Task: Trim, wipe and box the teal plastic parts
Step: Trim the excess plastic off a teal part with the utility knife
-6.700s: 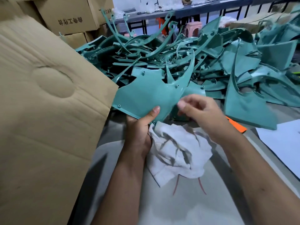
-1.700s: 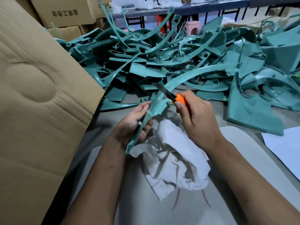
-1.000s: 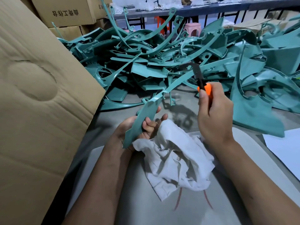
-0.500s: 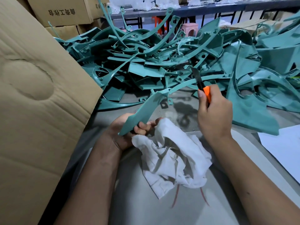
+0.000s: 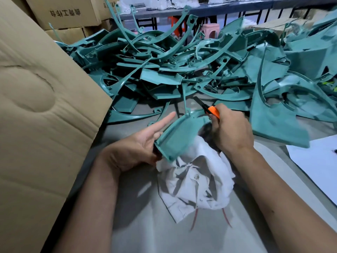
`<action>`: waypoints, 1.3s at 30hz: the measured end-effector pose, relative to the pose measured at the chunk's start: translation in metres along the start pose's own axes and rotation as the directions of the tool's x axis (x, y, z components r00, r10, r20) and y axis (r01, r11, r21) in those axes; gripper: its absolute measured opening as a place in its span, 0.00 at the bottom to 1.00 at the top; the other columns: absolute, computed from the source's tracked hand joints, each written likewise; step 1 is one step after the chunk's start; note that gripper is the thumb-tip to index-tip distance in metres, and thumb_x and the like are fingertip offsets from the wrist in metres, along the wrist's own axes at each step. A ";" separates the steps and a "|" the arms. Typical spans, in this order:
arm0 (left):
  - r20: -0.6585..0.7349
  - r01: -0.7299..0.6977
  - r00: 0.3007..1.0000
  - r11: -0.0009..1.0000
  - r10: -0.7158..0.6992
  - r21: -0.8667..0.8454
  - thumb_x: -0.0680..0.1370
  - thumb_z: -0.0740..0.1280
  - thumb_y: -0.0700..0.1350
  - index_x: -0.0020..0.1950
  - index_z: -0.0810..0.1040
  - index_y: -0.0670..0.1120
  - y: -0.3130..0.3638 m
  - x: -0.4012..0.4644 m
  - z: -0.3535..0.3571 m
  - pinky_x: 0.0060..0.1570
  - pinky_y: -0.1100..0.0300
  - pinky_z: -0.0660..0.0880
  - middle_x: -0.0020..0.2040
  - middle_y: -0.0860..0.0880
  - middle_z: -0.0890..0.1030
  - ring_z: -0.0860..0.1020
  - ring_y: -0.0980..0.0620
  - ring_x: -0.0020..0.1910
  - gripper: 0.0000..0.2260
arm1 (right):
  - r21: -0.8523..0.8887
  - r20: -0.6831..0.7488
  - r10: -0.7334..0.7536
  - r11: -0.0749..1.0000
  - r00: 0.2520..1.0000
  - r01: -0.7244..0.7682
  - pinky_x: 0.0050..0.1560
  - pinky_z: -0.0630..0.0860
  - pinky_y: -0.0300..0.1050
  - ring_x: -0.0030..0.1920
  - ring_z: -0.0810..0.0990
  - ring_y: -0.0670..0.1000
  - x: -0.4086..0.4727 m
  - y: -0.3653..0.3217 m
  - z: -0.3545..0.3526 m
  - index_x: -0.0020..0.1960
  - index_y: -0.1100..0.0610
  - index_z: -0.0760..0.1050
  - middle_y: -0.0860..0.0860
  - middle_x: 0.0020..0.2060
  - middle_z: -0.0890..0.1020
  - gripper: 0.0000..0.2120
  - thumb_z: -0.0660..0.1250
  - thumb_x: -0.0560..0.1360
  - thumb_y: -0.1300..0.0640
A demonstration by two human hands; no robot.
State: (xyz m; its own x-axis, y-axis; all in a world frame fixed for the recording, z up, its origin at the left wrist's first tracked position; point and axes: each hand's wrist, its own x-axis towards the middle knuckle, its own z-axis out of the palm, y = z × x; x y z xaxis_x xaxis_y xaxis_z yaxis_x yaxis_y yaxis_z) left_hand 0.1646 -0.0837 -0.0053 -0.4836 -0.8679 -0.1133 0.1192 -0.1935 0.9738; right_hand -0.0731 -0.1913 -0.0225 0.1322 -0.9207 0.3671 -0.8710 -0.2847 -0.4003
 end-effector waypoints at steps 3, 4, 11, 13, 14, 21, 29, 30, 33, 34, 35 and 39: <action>-0.290 -0.049 0.940 0.915 0.177 0.400 0.71 0.76 0.30 0.78 0.69 0.51 -0.004 0.014 0.005 0.69 0.56 0.73 0.71 0.53 0.78 0.76 0.53 0.70 0.38 | 0.020 -0.016 -0.003 1.000 1.000 0.003 0.37 0.64 0.50 0.37 0.72 0.60 -0.001 -0.001 0.000 0.50 0.53 0.71 0.52 0.36 0.74 0.09 0.59 0.85 0.49; -0.353 -0.066 0.893 0.858 0.278 0.509 0.74 0.76 0.35 0.75 0.74 0.49 -0.006 0.019 0.008 0.67 0.58 0.75 0.67 0.56 0.80 0.78 0.55 0.67 0.30 | 0.029 -0.036 -0.003 1.000 0.999 0.004 0.37 0.65 0.50 0.37 0.72 0.59 -0.001 -0.002 -0.001 0.50 0.53 0.72 0.51 0.35 0.74 0.10 0.59 0.85 0.49; -0.718 -0.307 0.583 0.921 0.381 0.239 0.80 0.71 0.42 0.53 0.84 0.48 -0.017 0.040 0.021 0.49 0.47 0.84 0.52 0.48 0.87 0.86 0.44 0.53 0.04 | 0.227 -0.281 -0.019 0.970 0.960 0.086 0.36 0.63 0.48 0.33 0.72 0.55 -0.003 -0.005 -0.008 0.54 0.56 0.75 0.49 0.33 0.74 0.06 0.62 0.85 0.54; -0.747 -0.377 0.573 0.918 0.338 0.126 0.80 0.70 0.38 0.51 0.84 0.48 -0.015 0.044 0.023 0.45 0.43 0.84 0.52 0.45 0.87 0.86 0.39 0.51 0.06 | 0.251 -0.292 -0.078 0.955 0.953 0.155 0.32 0.60 0.47 0.30 0.70 0.48 -0.005 -0.009 -0.008 0.52 0.55 0.73 0.45 0.30 0.71 0.06 0.61 0.85 0.54; -0.759 -0.393 0.564 0.914 0.324 0.098 0.80 0.70 0.37 0.50 0.84 0.48 -0.015 0.046 0.023 0.45 0.41 0.84 0.52 0.44 0.87 0.86 0.38 0.51 0.06 | 0.259 -0.281 -0.100 0.950 0.954 0.175 0.32 0.60 0.47 0.29 0.70 0.47 -0.006 -0.010 -0.007 0.52 0.54 0.72 0.44 0.30 0.70 0.06 0.61 0.86 0.53; -0.875 -0.405 0.446 0.914 0.190 -0.007 0.74 0.76 0.36 0.59 0.76 0.42 -0.017 0.056 0.027 0.54 0.35 0.81 0.56 0.41 0.84 0.85 0.38 0.53 0.16 | 0.284 -0.200 -0.179 0.930 0.963 0.232 0.29 0.62 0.46 0.31 0.71 0.47 -0.010 -0.015 -0.002 0.57 0.56 0.71 0.48 0.31 0.74 0.05 0.63 0.85 0.56; -0.858 -0.578 0.490 0.794 0.152 -0.189 0.77 0.66 0.27 0.59 0.78 0.38 -0.006 0.056 0.032 0.55 0.32 0.79 0.52 0.39 0.86 0.85 0.34 0.52 0.13 | 0.330 -0.138 -0.253 0.900 0.958 0.285 0.29 0.62 0.40 0.30 0.72 0.49 -0.010 -0.015 -0.006 0.60 0.58 0.72 0.50 0.32 0.74 0.07 0.61 0.84 0.58; -0.856 -0.585 0.490 0.790 0.164 -0.183 0.78 0.65 0.27 0.56 0.79 0.40 -0.006 0.055 0.032 0.55 0.32 0.79 0.51 0.39 0.86 0.85 0.35 0.51 0.12 | 0.342 -0.136 -0.253 0.896 0.958 0.285 0.29 0.64 0.37 0.30 0.72 0.46 -0.010 -0.015 -0.007 0.60 0.57 0.73 0.48 0.31 0.74 0.06 0.61 0.84 0.59; -0.857 -0.603 0.492 0.769 0.151 -0.211 0.78 0.64 0.27 0.56 0.79 0.40 -0.005 0.054 0.031 0.60 0.29 0.75 0.58 0.35 0.84 0.82 0.31 0.58 0.12 | 0.348 -0.132 -0.260 0.891 0.956 0.290 0.30 0.65 0.32 0.30 0.71 0.43 -0.010 -0.014 -0.008 0.61 0.57 0.73 0.43 0.31 0.72 0.07 0.63 0.84 0.59; -0.857 -0.604 0.492 0.769 0.150 -0.212 0.78 0.64 0.27 0.57 0.79 0.39 -0.004 0.053 0.031 0.61 0.28 0.74 0.60 0.34 0.82 0.81 0.30 0.59 0.13 | 0.345 -0.138 -0.266 0.890 0.954 0.298 0.30 0.65 0.31 0.30 0.70 0.42 -0.010 -0.014 -0.009 0.61 0.58 0.74 0.42 0.31 0.72 0.07 0.64 0.84 0.59; -0.857 -0.604 0.491 0.769 0.154 -0.208 0.78 0.64 0.27 0.58 0.79 0.39 -0.004 0.053 0.029 0.62 0.28 0.74 0.61 0.33 0.81 0.80 0.30 0.60 0.13 | 0.338 -0.148 -0.265 0.892 0.953 0.300 0.30 0.65 0.31 0.29 0.70 0.42 -0.010 -0.014 -0.009 0.60 0.58 0.74 0.42 0.31 0.72 0.07 0.64 0.84 0.58; -0.880 -0.601 0.446 0.783 0.164 -0.159 0.76 0.65 0.28 0.65 0.76 0.35 -0.003 0.047 0.019 0.62 0.27 0.73 0.62 0.33 0.81 0.80 0.29 0.61 0.17 | 0.286 -0.260 -0.105 0.941 0.960 0.180 0.29 0.69 0.30 0.28 0.72 0.43 -0.002 -0.004 -0.013 0.60 0.60 0.73 0.47 0.32 0.74 0.06 0.63 0.85 0.60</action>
State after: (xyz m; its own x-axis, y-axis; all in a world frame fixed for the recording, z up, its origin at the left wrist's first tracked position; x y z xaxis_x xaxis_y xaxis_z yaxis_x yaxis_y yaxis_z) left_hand 0.1250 -0.1151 -0.0099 0.5671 -0.8211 -0.0644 0.5218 0.2977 0.7994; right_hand -0.0756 -0.1850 -0.0106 0.0952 -0.7845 0.6128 -0.6607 -0.5102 -0.5505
